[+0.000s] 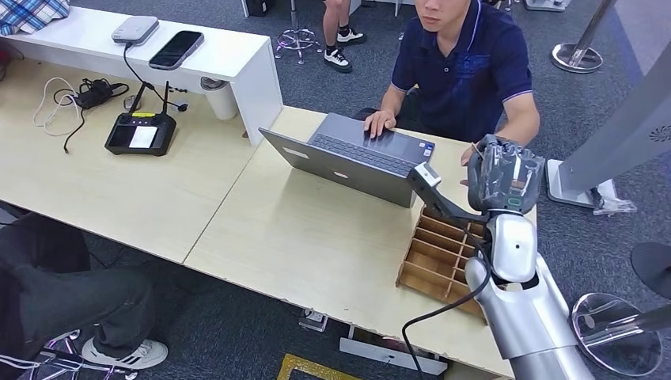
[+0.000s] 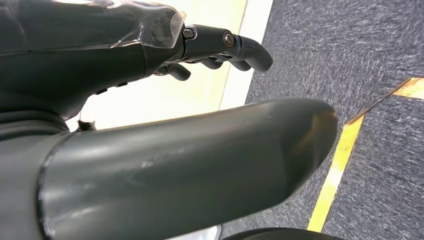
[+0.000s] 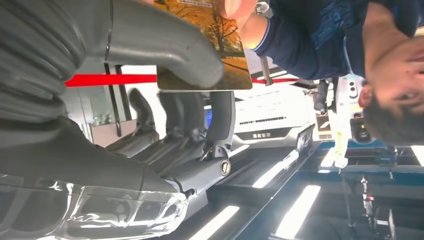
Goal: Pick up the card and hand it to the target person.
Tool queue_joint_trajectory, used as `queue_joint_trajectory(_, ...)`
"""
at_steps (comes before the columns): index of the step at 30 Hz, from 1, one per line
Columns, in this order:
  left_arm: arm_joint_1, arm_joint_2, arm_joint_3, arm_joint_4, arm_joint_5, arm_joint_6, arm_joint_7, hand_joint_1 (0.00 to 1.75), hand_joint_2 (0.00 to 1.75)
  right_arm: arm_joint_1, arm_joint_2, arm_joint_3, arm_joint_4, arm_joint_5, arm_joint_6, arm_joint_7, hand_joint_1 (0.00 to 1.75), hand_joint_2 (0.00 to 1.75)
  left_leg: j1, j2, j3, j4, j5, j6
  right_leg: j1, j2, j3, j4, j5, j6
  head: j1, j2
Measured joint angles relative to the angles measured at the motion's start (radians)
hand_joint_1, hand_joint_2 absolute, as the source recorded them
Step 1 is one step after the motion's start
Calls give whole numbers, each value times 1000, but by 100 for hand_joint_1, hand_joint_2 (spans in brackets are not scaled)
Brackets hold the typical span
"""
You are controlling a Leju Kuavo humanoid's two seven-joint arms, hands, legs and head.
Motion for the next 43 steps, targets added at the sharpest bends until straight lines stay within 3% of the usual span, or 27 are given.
queue_joint_trajectory(8, -1, -3, 0, 0, -28, 1, 1, 0, 0, 56, 0, -13, -35, -85, -41, -43, 0, 175, 0, 0, 0, 0, 0, 0, 0, 0, 0, 0, 0, 0, 0, 0)
queue_joint_trajectory(16, -2, -4, 0, -6, -63, 1, 20, 0, 0, 233, -10, -49, -258, -644, 145, -234, 0, 175, 0, 0, 0, 0, 0, 0, 0, 0, -1, 0, 0, 0, 0, 0)
queue_joint_trajectory(25, -3, -5, 1, -6, -73, 2, 32, 0, 0, 424, -55, -80, -404, -1139, 274, -346, 0, 175, 0, 0, -1, 0, -1, 0, 0, 0, -1, -1, -1, 0, 0, 0)
queue_joint_trajectory(32, -3, -6, 2, -7, -85, 2, 48, 0, 0, 513, -62, -95, -437, -1240, 265, -375, 0, 175, 0, 0, -1, 0, -1, 0, 0, 0, -1, 0, -1, 0, 0, 0)
queue_joint_trajectory(43, -1, -4, 3, -16, -77, 2, 46, 0, 0, 547, -62, -96, -441, -1257, 247, -385, 0, 175, 0, 0, -1, 0, -1, 0, 0, 0, -1, 0, 0, 0, 0, 0)
